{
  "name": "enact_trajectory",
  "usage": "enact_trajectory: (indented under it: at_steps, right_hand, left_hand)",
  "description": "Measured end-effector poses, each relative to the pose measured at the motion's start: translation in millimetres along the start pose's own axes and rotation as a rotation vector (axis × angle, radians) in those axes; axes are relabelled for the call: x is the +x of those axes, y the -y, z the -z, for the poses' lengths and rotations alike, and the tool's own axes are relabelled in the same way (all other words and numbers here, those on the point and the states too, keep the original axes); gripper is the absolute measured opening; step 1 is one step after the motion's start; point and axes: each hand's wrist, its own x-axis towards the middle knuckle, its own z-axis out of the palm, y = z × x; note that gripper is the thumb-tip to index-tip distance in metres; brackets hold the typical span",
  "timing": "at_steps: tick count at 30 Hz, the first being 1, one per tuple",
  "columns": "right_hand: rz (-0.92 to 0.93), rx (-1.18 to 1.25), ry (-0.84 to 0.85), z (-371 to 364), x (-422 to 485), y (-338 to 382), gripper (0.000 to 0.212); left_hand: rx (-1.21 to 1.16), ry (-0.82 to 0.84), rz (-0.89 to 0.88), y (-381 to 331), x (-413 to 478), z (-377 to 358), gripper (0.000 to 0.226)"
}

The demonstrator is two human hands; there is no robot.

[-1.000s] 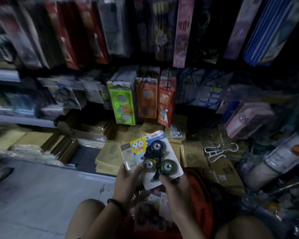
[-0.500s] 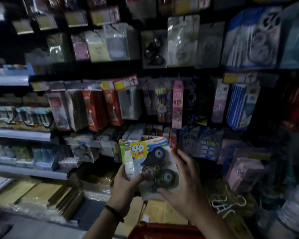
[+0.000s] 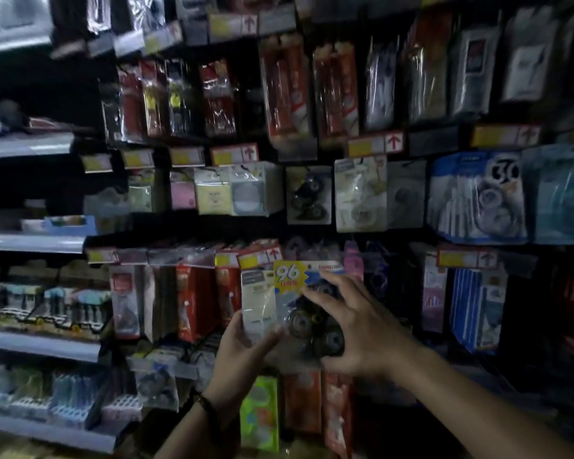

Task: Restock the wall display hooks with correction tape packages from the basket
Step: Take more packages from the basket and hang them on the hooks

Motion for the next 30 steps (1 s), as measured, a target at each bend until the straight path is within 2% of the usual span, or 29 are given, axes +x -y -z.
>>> enact_trajectory:
  at_steps: [3,7,12,21,30]
  right_hand:
    - [-0.019,-0.050,-0.040,13.6,28.0,-8.0,0.111]
    - [-0.017,-0.161,-0.101,18.8,63.8,-17.5,0.099]
    - [0.010,-0.296,-0.207,23.1,108.5,-24.5,0.095]
    - [-0.073,-0.436,-0.241,31.5,167.9,-30.7,0.100]
    - [-0.149,-0.440,-0.251,41.7,187.2,-35.5,0.100]
  left_hand:
    - [0.045,-0.031,-0.044,-14.3,22.0,13.9,0.043]
    - [0.088,-0.127,-0.149,-33.7,47.5,27.5,0.041]
    - [0.049,-0.243,-0.236,-55.1,78.0,39.6,0.035]
    - [0.068,-0.169,-0.236,-75.2,98.9,31.4,0.032]
    - [0.099,-0.113,-0.250,-77.8,96.1,25.0,0.031]
